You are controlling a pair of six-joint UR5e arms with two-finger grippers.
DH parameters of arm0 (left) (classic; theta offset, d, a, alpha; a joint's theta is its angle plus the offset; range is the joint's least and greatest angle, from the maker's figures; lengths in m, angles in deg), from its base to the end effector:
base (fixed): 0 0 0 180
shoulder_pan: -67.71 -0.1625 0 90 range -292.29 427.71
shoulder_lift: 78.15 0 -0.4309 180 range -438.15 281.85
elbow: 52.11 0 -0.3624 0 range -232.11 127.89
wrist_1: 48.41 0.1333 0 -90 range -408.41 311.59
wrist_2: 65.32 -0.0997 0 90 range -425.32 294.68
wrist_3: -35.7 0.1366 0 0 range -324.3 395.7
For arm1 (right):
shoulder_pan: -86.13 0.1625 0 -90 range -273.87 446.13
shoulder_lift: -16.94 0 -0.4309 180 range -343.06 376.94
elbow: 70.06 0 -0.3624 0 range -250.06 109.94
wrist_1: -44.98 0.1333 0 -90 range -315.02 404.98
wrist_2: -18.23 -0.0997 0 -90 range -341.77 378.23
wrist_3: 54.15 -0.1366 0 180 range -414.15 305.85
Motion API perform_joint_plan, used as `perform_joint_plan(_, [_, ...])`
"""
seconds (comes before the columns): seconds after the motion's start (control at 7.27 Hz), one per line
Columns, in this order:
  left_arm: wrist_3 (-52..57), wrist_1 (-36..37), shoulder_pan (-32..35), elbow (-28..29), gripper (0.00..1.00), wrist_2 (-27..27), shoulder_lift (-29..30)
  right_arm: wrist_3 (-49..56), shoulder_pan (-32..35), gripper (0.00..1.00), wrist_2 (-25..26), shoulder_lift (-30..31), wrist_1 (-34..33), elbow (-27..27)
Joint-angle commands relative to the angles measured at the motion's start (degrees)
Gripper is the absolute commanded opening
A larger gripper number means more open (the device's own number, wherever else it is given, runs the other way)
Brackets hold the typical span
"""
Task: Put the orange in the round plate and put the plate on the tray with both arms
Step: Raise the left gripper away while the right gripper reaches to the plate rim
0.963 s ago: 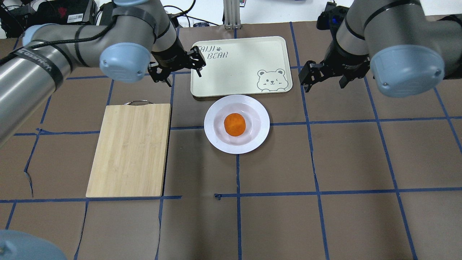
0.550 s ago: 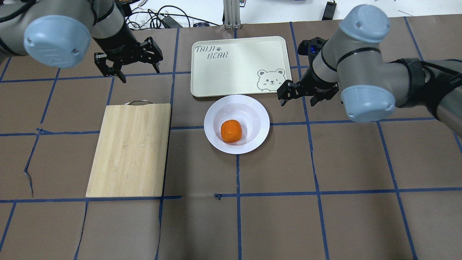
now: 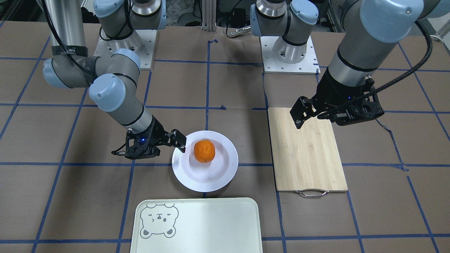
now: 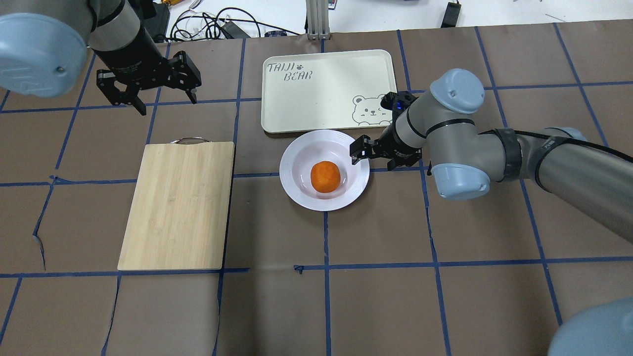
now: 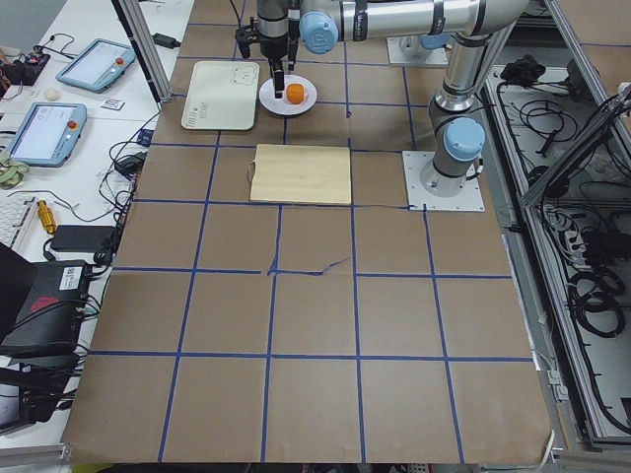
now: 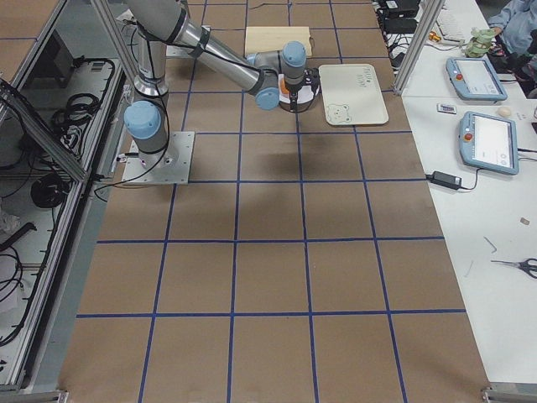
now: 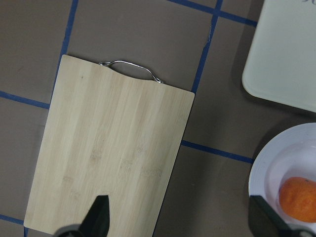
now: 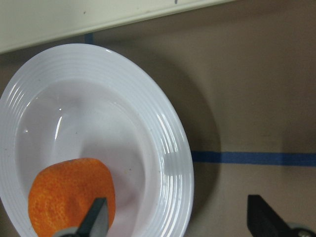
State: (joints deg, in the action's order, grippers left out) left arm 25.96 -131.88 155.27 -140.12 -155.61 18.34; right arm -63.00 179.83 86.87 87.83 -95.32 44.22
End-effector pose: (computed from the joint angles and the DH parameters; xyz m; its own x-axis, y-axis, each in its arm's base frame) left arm -0.1106 -0.5196 0.4292 -0.9775 -0.2111 0.0010 -0.2110 0.9768 -0.0358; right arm 0.2161 -0.5058 0.2064 -0.9254 0.0498 -0.3758 0.0792 0.9948 -0.0632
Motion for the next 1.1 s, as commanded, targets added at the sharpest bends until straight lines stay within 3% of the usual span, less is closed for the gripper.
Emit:
perform_joint_plan(0.0, [0.52,0.40,0.16,0.99,1.00,0.46,-1.30,-1.09,1.30,1.00,-0.79,-2.23,-2.51,1.46])
perform_joint_plan(0.14, [0.86,0.32,-0.02,0.21,1.00,0.03,-2.00,-1.26,1.48,1.00,-0.79,-3.72,-6.18,2.60])
perform_joint_plan(0.55, [5.49,-0.38,0.42,-0.32,1.00,1.17,-3.15,-6.77,1.75,0.95,-2.18,-4.61,-6.39,2.62])
perform_joint_plan(0.69, [7.61,-0.21,0.42,-1.28,1.00,1.52,-3.50,-9.59,1.83,0.85,-2.46,-5.14,-6.48,2.62])
perform_joint_plan(0.83, [7.72,-0.30,0.42,-1.81,1.00,1.09,-3.85,-9.79,1.92,0.57,-2.46,-5.58,-6.39,2.62])
perform_joint_plan(0.96, [7.64,-0.47,0.34,-1.99,1.00,0.82,-3.85,-10.05,1.92,0.42,-2.46,-5.58,-6.39,2.62])
